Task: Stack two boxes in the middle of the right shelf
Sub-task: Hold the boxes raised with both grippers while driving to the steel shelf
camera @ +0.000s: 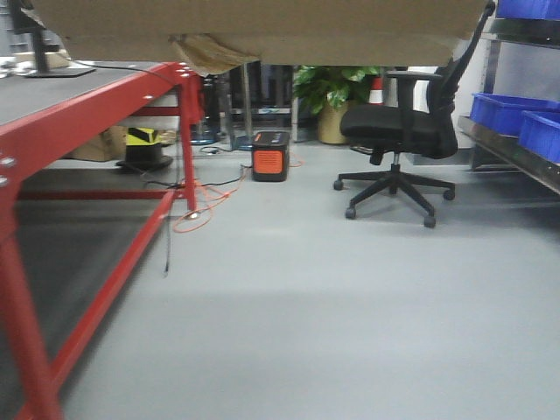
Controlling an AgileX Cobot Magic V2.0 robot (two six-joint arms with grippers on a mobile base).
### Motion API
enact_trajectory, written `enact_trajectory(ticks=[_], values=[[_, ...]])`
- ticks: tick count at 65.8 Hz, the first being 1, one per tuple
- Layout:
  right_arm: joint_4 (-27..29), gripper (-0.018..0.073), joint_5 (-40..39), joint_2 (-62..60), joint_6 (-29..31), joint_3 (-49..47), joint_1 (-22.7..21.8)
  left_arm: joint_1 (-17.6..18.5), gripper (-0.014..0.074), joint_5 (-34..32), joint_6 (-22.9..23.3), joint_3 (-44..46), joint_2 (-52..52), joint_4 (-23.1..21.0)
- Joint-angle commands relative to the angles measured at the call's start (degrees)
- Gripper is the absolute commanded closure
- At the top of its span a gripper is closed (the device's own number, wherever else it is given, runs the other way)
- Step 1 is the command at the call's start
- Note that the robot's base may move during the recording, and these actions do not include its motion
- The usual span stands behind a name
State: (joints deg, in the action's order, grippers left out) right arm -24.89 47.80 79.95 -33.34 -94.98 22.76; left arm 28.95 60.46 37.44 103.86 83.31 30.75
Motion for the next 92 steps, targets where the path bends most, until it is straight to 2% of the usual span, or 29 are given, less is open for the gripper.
enact_trajectory(ticks=[1,92], values=[[-2.0,0.0713,-2.5,-1.0,-0.2,-1.0,-0.3,-0.2,0.0708,-1.6,0.8,0.9,-0.8,1.0],[-2.0,0.0713,-3.6,-1.0,-0.2,-1.0,-0.3,-0.2,0.0708,-1.6,0.8,0.9,-0.8,1.0]])
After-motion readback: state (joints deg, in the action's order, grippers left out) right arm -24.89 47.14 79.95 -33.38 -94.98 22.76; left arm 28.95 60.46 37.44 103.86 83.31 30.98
